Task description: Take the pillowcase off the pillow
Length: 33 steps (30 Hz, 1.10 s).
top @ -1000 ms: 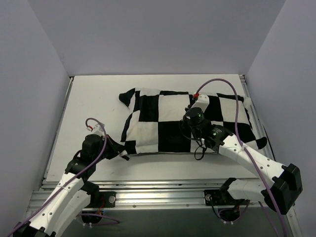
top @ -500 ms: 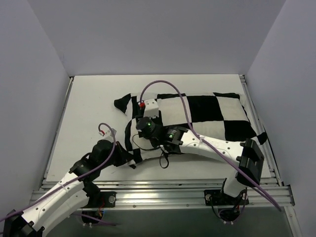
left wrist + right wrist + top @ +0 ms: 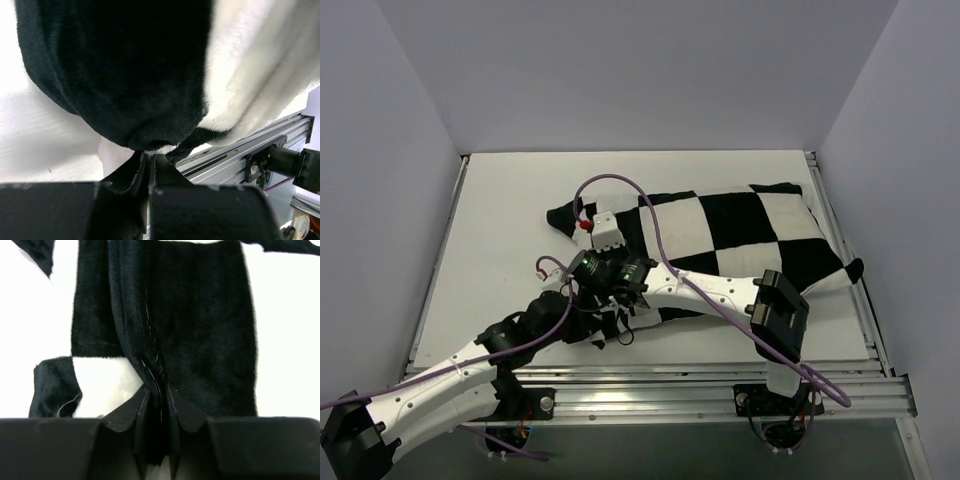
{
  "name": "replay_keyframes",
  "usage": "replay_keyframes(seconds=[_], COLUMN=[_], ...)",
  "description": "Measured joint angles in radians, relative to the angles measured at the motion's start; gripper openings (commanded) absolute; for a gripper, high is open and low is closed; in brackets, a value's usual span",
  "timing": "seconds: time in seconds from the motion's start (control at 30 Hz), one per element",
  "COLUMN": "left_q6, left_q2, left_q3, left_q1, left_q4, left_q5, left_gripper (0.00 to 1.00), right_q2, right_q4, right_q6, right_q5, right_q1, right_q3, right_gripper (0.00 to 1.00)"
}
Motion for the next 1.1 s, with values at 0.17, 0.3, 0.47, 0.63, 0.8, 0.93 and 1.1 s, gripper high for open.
replay_keyframes(seconds=[0.17, 0.3, 0.47, 0.63, 0.8, 0.93, 1.1], left_q6=[-0.011, 0.019, 0.081, 0.182, 0.248, 0.270, 0.282], left_q2=[-0.035, -0.039, -0.020, 0.077, 0.259, 0.389, 0.426], left_q3=[0.000, 0.016, 0.143, 0.305, 0.360, 0.360, 0.360], left_q1=[0.000, -0.003, 0.000, 0.044, 0.147, 0.173, 0.173], left_q4=[-0.003, -0.018, -0.046, -0.024, 0.043, 0.069, 0.105], left_q5=[-0.018, -0.020, -0.037, -0.034, 0.032, 0.075, 0.111], left_gripper=[0.28, 0.86, 0.96, 0.88, 0.65, 0.42, 0.02], right_q2=[-0.138, -0.293, -0.344, -0.344, -0.344, -0.344, -0.344], right_q4=[0.022, 0.085, 0.177, 0.234, 0.261, 0.264, 0.271], right_q6=[0.004, -0.027, -0.047, -0.053, -0.054, -0.053, -0.053], right_q5=[-0.038, -0.154, -0.279, -0.351, -0.377, -0.388, -0.395], right_q1=[-0.016, -0.071, -0.130, -0.139, -0.141, -0.141, -0.145], right_q3=[-0.128, -0.258, -0.331, -0.373, -0.377, -0.378, -0.394], right_gripper=[0.03, 0.01, 0.00, 0.00, 0.00, 0.00, 0.00])
